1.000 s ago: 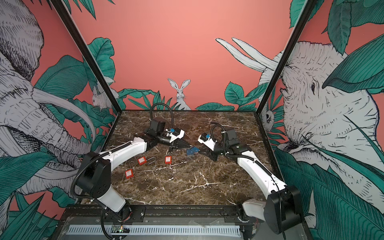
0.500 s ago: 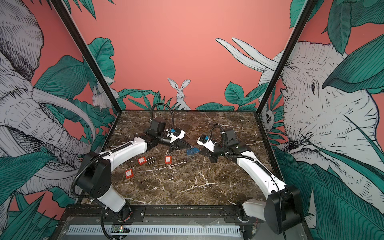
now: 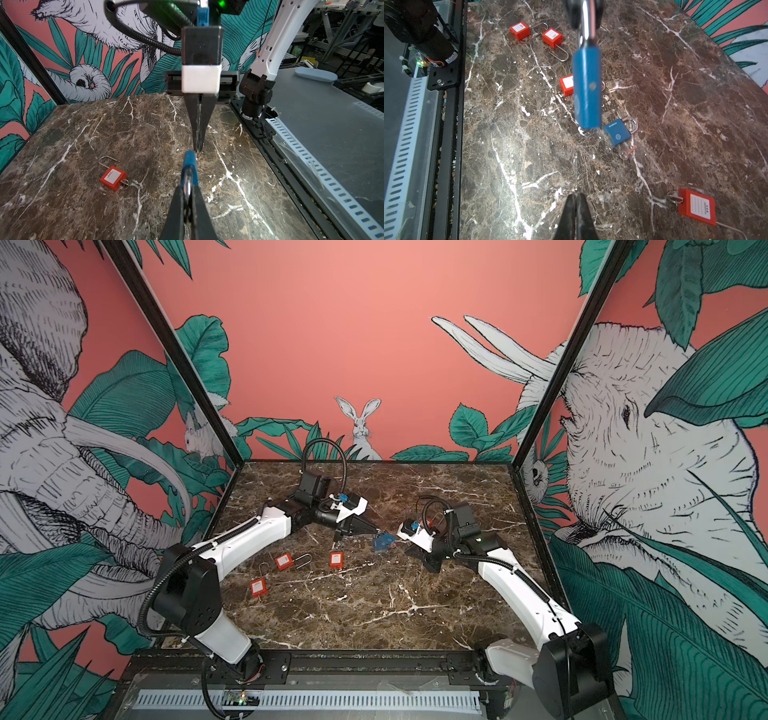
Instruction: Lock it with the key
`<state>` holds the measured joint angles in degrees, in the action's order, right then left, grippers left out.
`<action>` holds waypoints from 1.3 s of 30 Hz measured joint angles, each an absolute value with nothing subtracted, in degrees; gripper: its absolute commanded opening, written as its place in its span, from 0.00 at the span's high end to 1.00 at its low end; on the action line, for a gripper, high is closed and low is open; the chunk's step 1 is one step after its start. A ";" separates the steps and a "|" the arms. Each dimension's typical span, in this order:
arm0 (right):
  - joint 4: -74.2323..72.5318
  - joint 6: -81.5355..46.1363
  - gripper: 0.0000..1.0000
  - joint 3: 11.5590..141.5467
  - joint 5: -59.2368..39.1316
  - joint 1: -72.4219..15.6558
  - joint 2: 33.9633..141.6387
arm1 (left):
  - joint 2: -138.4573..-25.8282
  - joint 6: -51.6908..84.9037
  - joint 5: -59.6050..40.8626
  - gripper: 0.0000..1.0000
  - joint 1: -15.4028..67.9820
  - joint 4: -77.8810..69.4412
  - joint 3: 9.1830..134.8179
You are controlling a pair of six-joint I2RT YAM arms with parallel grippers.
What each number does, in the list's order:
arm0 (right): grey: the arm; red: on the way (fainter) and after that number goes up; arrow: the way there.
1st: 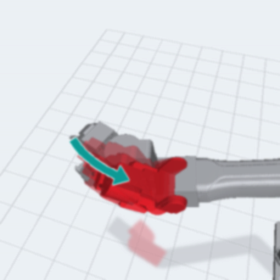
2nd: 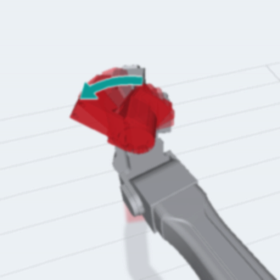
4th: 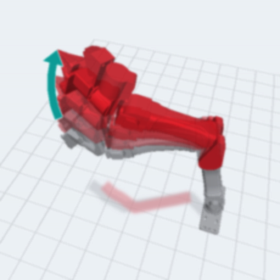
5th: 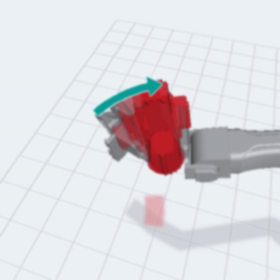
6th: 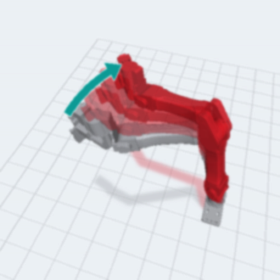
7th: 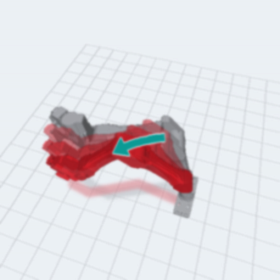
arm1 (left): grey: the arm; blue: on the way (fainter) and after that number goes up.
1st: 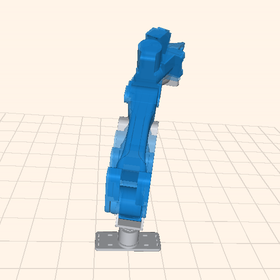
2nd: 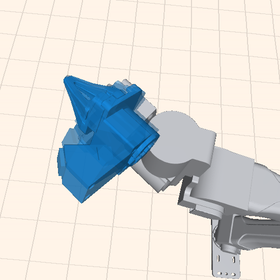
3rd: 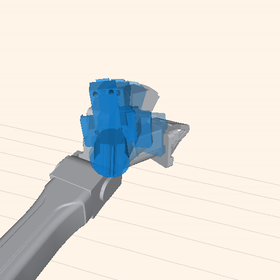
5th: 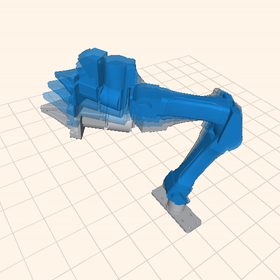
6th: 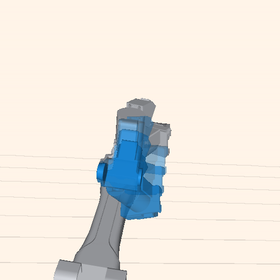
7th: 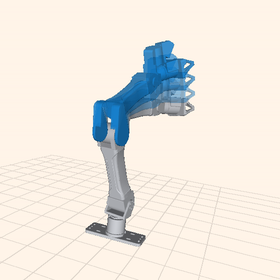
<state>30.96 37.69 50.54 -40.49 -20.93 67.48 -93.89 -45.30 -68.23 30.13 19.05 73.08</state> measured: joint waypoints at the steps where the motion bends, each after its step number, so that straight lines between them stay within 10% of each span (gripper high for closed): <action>1: 31.07 37.71 1.00 50.11 -40.16 -20.80 67.22 | -94.08 -46.48 -67.94 1.00 29.98 21.04 74.04; 15: 28.49 31.55 1.00 45.28 -34.48 -19.07 65.14 | -109.56 -66.32 -44.53 1.00 29.47 66.52 101.82; 39: 14.39 20.69 1.00 42.00 -33.21 -20.05 64.55 | -126.21 -64.05 -28.77 1.00 29.58 73.14 109.82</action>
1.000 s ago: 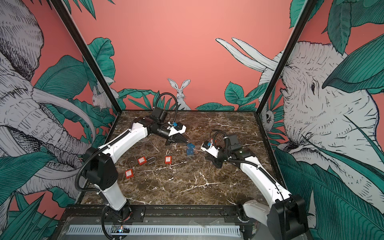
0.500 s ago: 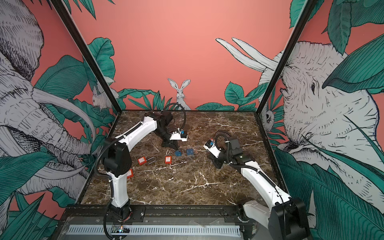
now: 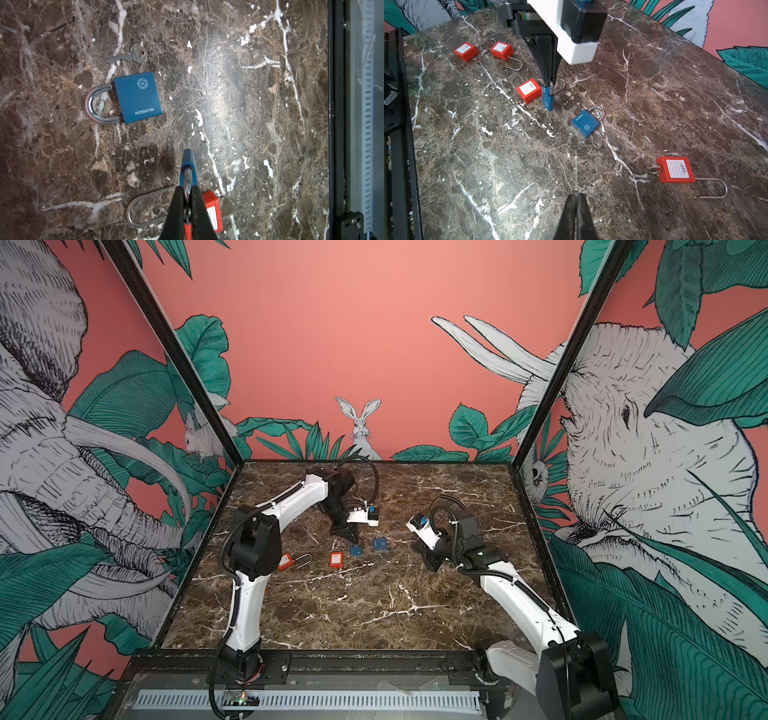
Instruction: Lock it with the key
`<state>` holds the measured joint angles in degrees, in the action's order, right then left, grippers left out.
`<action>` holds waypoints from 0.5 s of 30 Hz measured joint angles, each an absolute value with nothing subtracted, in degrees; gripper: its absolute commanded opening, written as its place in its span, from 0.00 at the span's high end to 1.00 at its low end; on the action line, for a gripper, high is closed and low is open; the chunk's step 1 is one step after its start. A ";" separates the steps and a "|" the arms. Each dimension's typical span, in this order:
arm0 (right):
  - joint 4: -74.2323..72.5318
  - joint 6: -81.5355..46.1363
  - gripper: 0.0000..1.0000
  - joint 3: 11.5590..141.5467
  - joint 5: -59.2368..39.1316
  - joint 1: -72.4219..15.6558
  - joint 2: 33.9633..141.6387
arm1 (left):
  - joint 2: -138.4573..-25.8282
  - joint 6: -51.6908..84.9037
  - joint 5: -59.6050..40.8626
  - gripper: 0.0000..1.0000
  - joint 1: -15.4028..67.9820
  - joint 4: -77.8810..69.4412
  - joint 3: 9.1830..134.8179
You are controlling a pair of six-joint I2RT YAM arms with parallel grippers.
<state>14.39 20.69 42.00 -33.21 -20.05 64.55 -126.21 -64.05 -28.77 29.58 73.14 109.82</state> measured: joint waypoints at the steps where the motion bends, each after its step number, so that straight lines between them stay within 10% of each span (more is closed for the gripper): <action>1: 14.41 20.69 1.00 42.00 -33.19 -20.18 64.55 | -126.56 -64.03 -29.08 1.00 29.56 73.17 110.04; 15: 15.81 20.01 1.00 41.32 -33.43 -21.04 63.66 | -133.45 -63.99 -32.88 1.00 29.41 75.13 115.37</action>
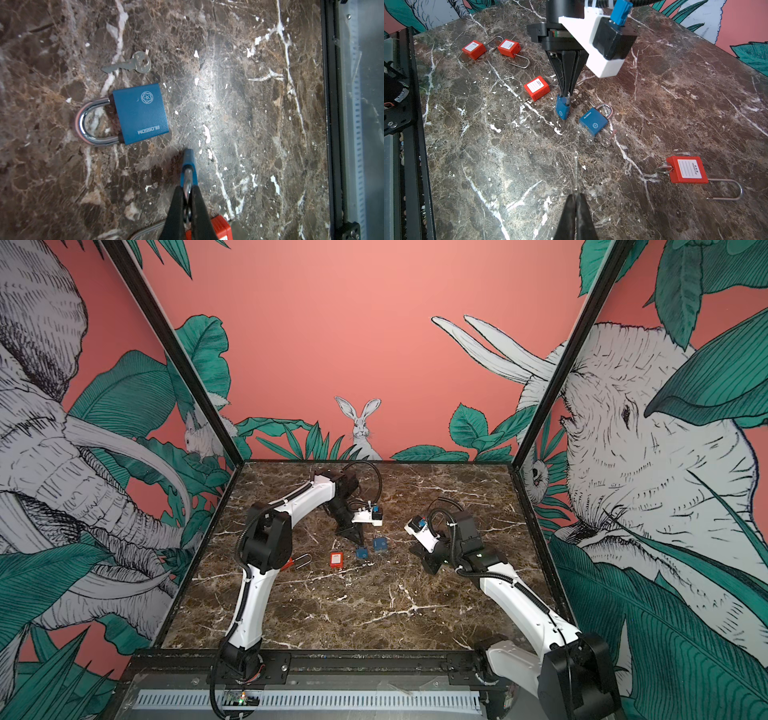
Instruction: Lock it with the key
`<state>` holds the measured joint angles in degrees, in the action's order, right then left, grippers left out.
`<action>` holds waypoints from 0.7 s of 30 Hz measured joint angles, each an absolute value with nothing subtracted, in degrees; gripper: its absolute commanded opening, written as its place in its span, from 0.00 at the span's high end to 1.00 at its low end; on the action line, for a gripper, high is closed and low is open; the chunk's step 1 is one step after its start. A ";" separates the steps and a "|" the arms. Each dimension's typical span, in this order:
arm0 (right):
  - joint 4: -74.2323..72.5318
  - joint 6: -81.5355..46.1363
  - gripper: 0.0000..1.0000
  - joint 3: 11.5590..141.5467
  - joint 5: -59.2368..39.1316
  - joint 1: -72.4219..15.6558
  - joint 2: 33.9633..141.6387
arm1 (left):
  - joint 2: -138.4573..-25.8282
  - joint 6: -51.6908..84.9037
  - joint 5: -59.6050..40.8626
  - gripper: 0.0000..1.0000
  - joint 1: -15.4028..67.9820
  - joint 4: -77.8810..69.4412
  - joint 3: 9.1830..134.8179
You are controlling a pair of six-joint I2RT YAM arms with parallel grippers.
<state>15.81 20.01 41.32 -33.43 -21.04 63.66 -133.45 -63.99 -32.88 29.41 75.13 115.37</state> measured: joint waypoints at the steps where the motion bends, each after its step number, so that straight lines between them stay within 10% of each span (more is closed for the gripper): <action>1: 15.97 19.92 1.00 41.28 -33.43 -21.08 63.61 | -133.51 -63.96 -32.77 1.00 29.41 75.16 115.48; 21: 12.25 14.20 1.00 38.59 -31.18 -24.82 65.52 | -134.91 -58.00 -27.18 0.95 29.41 72.25 117.97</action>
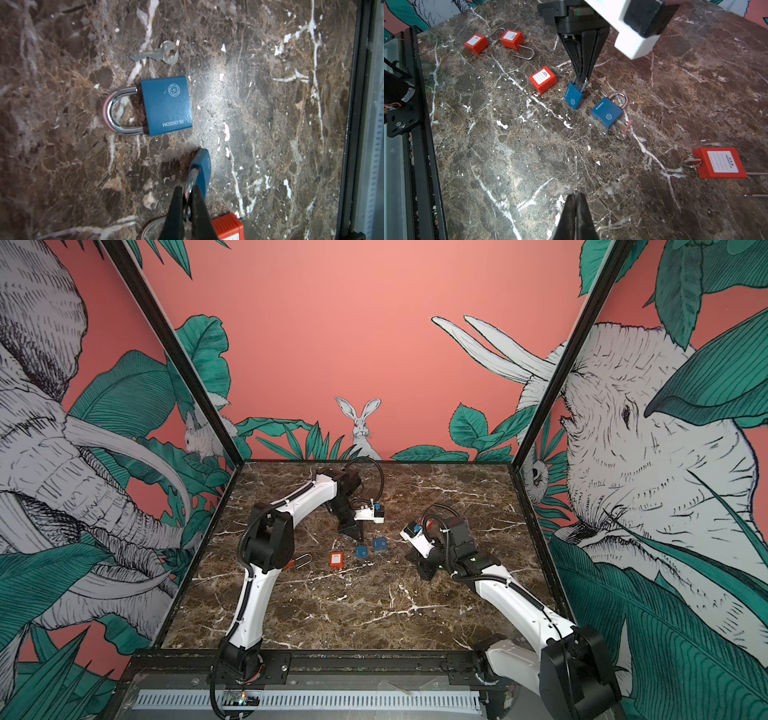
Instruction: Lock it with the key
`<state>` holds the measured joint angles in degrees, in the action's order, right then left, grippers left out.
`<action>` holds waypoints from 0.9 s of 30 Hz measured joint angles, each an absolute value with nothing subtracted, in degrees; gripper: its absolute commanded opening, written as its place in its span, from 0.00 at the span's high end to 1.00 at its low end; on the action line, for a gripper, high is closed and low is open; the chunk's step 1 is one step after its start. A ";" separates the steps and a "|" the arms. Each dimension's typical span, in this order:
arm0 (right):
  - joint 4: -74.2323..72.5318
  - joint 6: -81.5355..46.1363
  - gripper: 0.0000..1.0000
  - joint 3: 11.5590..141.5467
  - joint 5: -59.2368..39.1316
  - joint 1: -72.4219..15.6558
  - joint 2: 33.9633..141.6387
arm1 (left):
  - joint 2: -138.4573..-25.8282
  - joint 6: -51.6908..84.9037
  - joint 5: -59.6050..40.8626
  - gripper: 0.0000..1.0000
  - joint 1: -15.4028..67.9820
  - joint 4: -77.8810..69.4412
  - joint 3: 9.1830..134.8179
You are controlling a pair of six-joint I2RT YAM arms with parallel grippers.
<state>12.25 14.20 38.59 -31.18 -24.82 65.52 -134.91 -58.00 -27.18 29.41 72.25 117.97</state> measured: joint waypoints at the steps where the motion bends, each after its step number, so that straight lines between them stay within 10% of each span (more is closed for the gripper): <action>1: 11.81 13.56 1.00 38.50 -30.68 -25.02 65.76 | -135.13 -57.69 -27.09 0.95 29.41 71.96 118.17; 27: 4.05 2.48 1.00 38.22 -22.87 -29.30 72.42 | -139.00 -54.46 -19.84 0.74 28.49 59.86 120.01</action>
